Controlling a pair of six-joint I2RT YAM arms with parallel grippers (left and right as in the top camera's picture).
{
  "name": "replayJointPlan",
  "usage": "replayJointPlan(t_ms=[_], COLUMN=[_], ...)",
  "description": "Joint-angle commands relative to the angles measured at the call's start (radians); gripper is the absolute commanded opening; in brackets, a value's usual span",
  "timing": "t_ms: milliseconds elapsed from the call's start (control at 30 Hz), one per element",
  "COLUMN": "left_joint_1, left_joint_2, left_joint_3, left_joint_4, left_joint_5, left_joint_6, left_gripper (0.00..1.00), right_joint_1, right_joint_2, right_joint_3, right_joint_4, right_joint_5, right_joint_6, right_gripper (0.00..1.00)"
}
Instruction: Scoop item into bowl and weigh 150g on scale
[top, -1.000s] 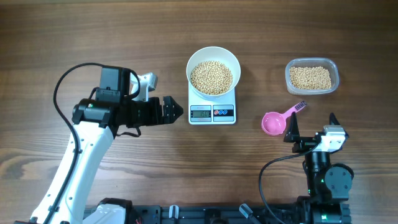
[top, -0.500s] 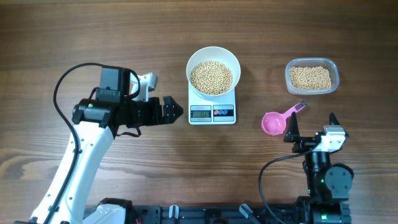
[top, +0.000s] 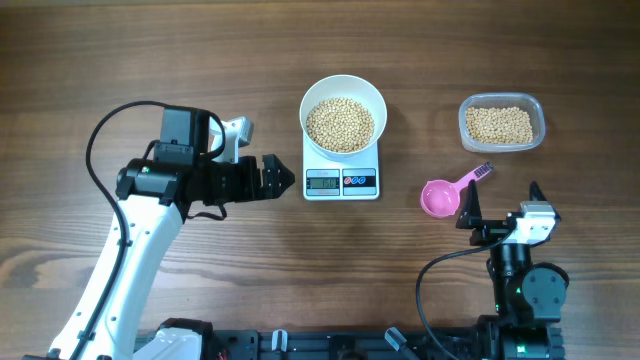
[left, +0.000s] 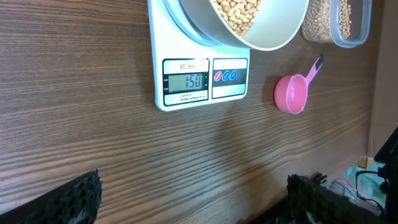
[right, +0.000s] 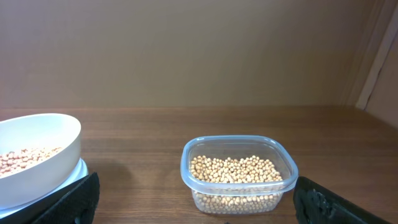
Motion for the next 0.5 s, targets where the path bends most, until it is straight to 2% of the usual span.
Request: replayJointPlan(t_ms=[0, 233, 467], left_joint_1=[-0.003, -0.004, -0.004], left_joint_2=[-0.002, -0.002, -0.035], left_joint_3=[0.019, 0.019, 0.018], left_joint_4=[0.003, -0.002, -0.005], left_joint_5=[0.012, 0.011, -0.075], left_joint_6=[-0.002, -0.002, -0.002], left_gripper=[1.0, 1.0, 1.0], right_joint_1=[-0.004, -0.004, -0.004], right_joint_2=[-0.013, -0.013, -0.013], right_joint_3=[-0.001, -0.001, -0.002], right_joint_4=[0.002, 0.002, 0.002], right_joint_5=[-0.006, -0.005, -0.005], right_joint_6=[-0.017, -0.017, -0.017], right_gripper=[1.0, 1.0, 1.0])
